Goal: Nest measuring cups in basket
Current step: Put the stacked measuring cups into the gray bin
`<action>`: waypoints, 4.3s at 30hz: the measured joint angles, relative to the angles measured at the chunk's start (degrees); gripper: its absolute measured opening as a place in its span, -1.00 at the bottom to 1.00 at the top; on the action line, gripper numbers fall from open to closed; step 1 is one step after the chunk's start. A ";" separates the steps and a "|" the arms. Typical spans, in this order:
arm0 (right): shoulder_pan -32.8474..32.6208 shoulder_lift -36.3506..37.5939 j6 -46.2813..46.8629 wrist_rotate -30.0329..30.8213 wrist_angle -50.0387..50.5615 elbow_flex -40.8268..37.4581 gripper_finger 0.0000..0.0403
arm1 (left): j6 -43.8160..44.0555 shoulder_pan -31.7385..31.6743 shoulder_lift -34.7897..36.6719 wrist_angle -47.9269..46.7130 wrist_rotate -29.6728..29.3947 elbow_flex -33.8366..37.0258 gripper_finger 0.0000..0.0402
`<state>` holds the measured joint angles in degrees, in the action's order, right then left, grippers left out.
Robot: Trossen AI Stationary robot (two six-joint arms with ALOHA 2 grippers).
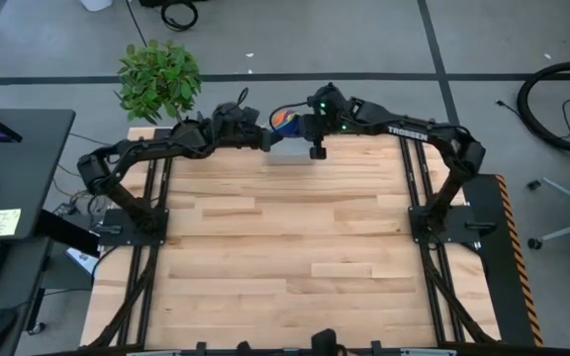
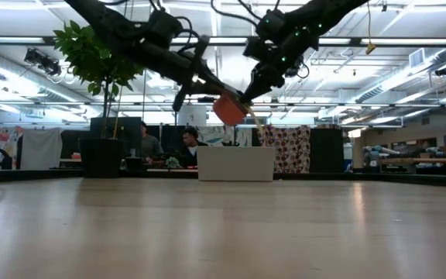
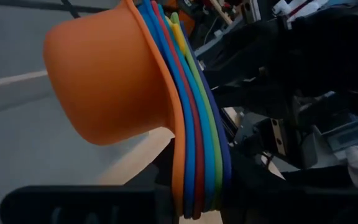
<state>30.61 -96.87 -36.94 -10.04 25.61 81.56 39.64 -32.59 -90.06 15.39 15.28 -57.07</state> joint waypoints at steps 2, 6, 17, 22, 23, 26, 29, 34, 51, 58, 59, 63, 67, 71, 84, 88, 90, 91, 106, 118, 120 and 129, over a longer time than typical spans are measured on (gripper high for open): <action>0.70 -0.68 -0.14 -0.19 -0.32 -0.02 -0.90 | -0.01 -0.77 -1.78 0.04 1.06 -1.03 -0.65; 2.30 -1.47 -0.42 -1.18 -0.14 -0.11 -0.90 | 0.03 -2.01 -5.14 -0.07 3.77 -3.39 -0.65; 4.13 -5.05 -0.58 -5.05 -0.57 -0.02 -0.90 | 1.99 -2.75 -7.19 -3.61 5.44 -4.58 -0.65; 4.24 -5.44 -0.80 -5.48 -0.30 -0.02 -0.90 | 2.19 -2.68 -7.52 -4.87 5.93 -4.66 -0.66; 4.27 -5.41 -0.96 -5.36 -0.40 -0.02 -0.90 | 2.16 -2.72 -7.52 -4.85 6.19 -4.67 -0.66; 4.42 -5.41 -1.15 -5.34 0.27 -0.02 -0.90 | 2.43 -2.66 -8.21 -4.63 6.57 -4.78 -0.66; 4.31 -5.40 -1.54 -4.83 0.73 -0.04 -0.90 | 3.16 -2.67 -9.32 -3.77 7.39 -4.82 -0.66; 4.44 -5.48 -2.10 -4.46 1.87 -0.15 -0.90 | 4.65 -2.68 -11.58 -1.90 9.03 -4.85 -0.66; 4.44 -5.48 -5.75 -3.45 2.28 -0.15 -0.89 | 5.69 -3.35 -12.59 -3.54 10.69 -4.78 -0.66; 4.42 -5.48 -5.91 -3.61 2.39 -0.15 -0.89 | 5.84 -3.59 -13.74 -4.61 11.14 -4.79 -0.66; 4.44 -5.48 -5.91 -3.61 2.53 -0.15 -0.89 | 6.03 -3.62 -14.22 -4.28 11.41 -4.80 -0.66; 4.48 -5.48 -6.55 -3.65 3.52 -0.15 -0.89 | 7.11 -3.62 -16.23 -2.55 12.84 -4.65 -0.67; 4.53 -5.79 -7.24 -3.81 4.01 -0.14 -0.89 | 8.24 -4.23 -16.79 -1.75 13.08 -4.60 -0.67; 4.53 -7.31 -7.22 -3.60 3.77 -0.11 -0.89 | 8.77 -5.00 -16.94 -2.11 12.96 -4.54 -0.67; 4.24 -11.16 -7.17 -3.36 -0.64 0.07 -0.89 | 6.88 -7.50 -16.94 -6.45 12.90 -4.44 -0.67; 4.37 -11.40 -7.16 -3.15 -1.08 0.07 -0.89 | 6.17 -8.23 -17.79 -6.60 13.75 -4.44 -0.67; 4.42 -11.47 -7.15 -3.06 -1.08 0.05 -0.88 | 6.53 -8.55 -19.29 -5.91 15.51 -4.49 -0.67; 4.42 -11.50 -7.15 -2.93 -1.10 0.01 -0.87 | 6.93 -8.61 -20.10 -5.16 16.24 -4.48 -0.67; 4.30 -11.03 -6.98 -7.87 -2.61 0.20 -0.87 | 11.69 -8.78 -23.63 2.83 18.34 -4.36 -0.70; 4.35 -8.87 -7.17 -4.81 -3.07 0.09 -0.87 | 12.35 -8.78 -23.71 4.21 21.71 -4.28 -0.55; 4.35 -8.28 -7.15 -4.70 -2.49 0.09 -0.87 | 12.41 -8.75 -23.65 4.48 22.43 -4.28 -0.39; 4.40 -5.20 -7.15 -4.47 -0.98 0.04 -0.87 | 12.39 -8.73 -23.56 4.86 22.79 -4.34 -0.26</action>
<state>35.00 -102.07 -44.09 -14.51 24.63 81.60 52.03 -41.32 -113.62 20.25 38.07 -61.41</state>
